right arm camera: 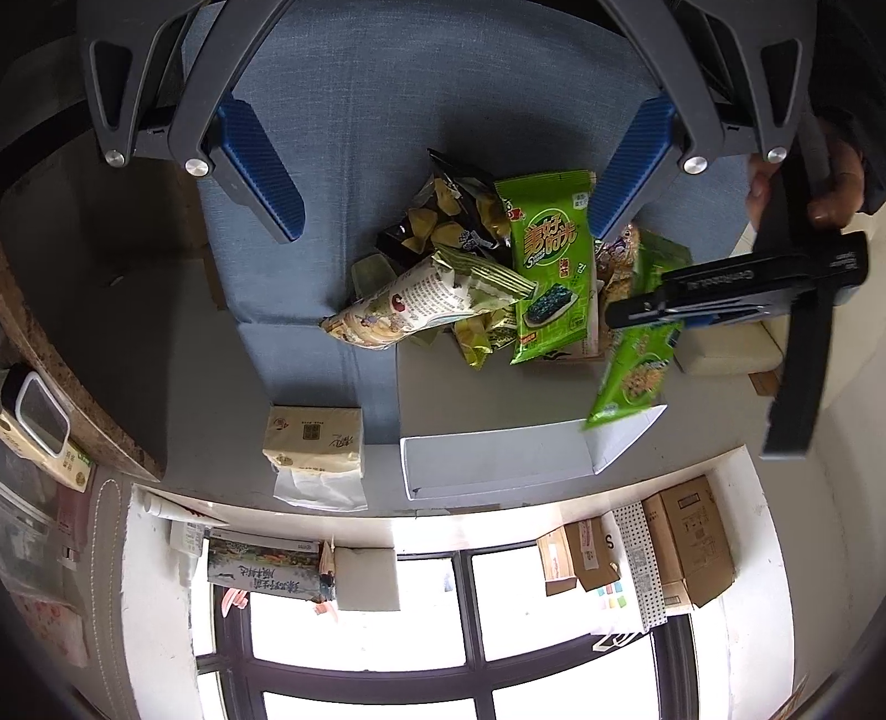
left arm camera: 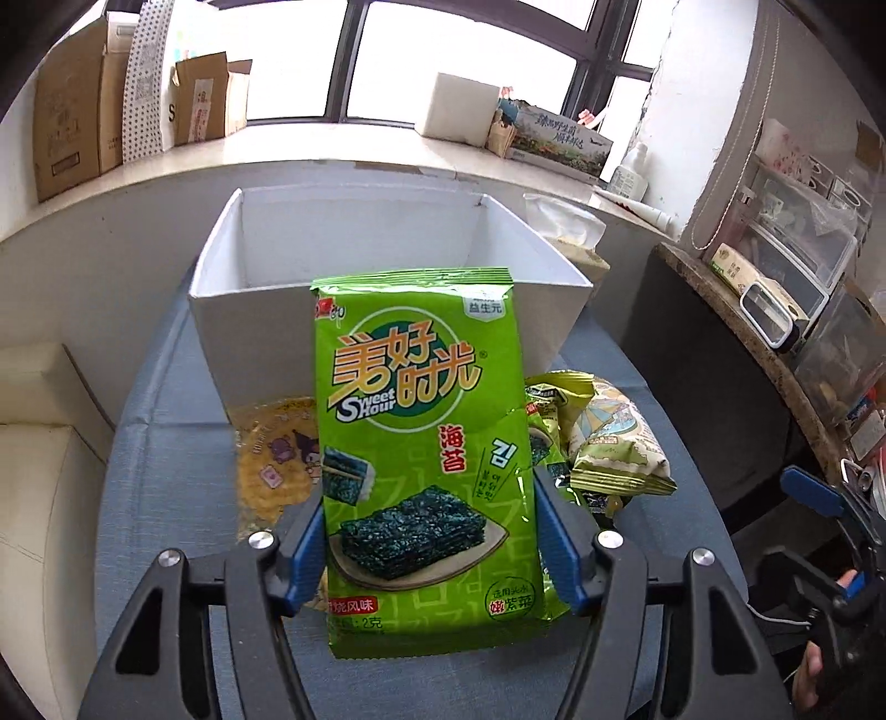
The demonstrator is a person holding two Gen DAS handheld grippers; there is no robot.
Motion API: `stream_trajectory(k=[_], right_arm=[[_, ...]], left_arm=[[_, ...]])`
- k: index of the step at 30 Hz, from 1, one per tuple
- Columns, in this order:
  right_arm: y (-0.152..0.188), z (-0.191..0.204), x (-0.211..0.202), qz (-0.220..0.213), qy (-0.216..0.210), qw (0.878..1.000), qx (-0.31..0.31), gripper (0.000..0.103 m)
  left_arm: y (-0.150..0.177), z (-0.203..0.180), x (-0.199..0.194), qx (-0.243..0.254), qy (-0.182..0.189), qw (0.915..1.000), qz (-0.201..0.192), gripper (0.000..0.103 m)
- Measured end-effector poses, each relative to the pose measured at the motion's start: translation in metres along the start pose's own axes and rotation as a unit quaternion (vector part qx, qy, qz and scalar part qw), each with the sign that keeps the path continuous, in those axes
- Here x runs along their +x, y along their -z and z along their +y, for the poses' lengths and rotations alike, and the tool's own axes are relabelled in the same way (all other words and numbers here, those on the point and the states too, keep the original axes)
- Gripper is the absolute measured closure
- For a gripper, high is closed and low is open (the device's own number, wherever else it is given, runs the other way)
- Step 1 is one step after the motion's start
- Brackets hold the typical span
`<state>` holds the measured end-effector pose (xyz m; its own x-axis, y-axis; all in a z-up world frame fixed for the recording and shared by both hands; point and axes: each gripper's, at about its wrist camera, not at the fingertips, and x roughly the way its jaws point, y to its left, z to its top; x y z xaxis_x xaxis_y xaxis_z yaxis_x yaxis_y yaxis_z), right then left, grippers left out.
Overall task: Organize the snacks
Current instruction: 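Grasp a green seaweed pack with the left tool while the right tool grasps another green seaweed pack, then carry both seaweed packs into the white box and open both tools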
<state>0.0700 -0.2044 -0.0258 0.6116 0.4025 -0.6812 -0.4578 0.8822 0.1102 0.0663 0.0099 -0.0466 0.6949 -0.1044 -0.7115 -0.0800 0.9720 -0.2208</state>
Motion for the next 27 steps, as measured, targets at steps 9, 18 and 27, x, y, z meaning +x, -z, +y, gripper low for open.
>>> stream_trajectory(k=[9,18,27], right_arm=[[-0.023,0.071,0.066,0.033,0.021,0.992,-0.122,0.0],[-0.02,0.115,0.158,0.098,0.072,0.972,-0.201,0.009],[-0.008,0.101,0.126,0.087,0.022,0.983,-0.16,0.033]], left_arm=[[0.017,0.023,-0.076,-0.003,-0.033,0.9979,-0.056,0.033],[0.026,0.041,-0.099,-0.005,-0.044,0.9964,-0.073,0.033],[0.032,0.043,-0.091,-0.016,-0.045,0.997,-0.061,0.032]])
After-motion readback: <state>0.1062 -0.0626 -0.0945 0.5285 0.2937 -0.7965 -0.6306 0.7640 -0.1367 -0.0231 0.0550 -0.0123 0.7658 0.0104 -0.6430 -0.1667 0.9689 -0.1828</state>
